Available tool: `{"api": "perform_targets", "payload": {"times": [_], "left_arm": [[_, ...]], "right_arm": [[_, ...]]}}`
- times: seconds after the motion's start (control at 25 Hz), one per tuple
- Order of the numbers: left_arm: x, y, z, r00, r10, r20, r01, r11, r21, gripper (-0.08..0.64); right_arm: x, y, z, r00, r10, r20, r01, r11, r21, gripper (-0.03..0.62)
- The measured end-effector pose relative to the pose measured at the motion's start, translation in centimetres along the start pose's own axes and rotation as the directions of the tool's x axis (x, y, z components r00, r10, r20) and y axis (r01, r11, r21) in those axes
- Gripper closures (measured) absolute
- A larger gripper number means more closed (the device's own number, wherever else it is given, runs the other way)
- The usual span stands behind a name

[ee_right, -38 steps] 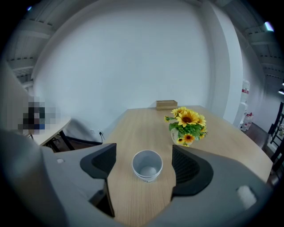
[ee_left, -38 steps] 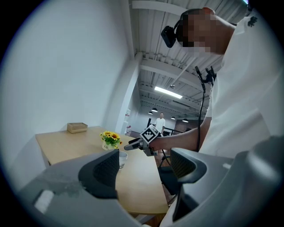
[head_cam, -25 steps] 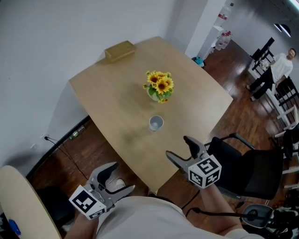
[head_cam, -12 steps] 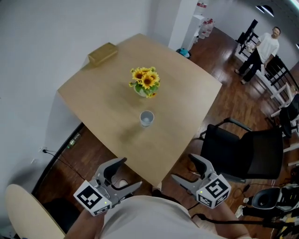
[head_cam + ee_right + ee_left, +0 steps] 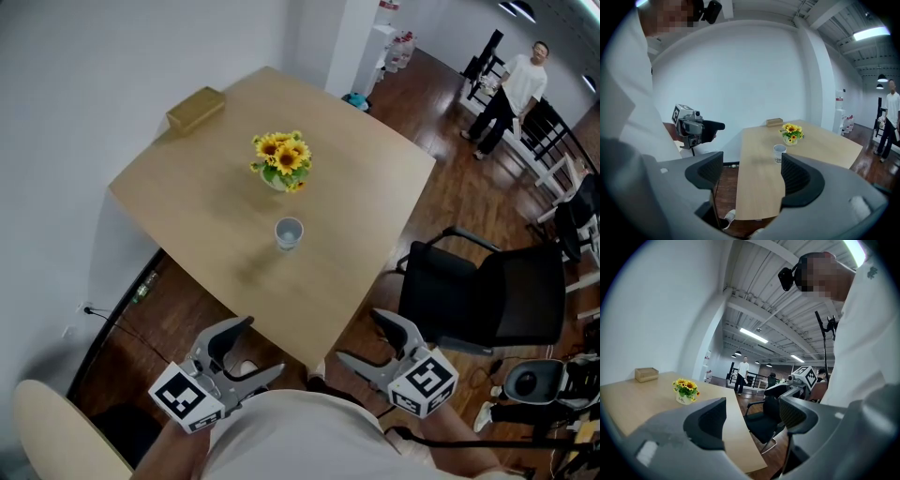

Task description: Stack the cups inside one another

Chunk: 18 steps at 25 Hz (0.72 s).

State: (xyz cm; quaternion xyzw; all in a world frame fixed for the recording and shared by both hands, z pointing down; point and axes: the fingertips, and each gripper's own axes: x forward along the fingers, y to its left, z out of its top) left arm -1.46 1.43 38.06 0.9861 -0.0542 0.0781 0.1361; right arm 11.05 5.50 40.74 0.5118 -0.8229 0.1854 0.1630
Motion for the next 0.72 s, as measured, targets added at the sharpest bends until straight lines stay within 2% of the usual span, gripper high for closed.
{"api": "perform_targets", "payload": {"times": [0.72], "left_arm": [[-1.4, 0.3, -0.1, 1.0, -0.002, 0.006, 0.002, 1.0, -0.002, 0.199]], "right_arm": [[1.1, 1.5, 0.7, 1.0, 0.016, -0.01, -0.016, 1.0, -0.011, 0.209]]}}
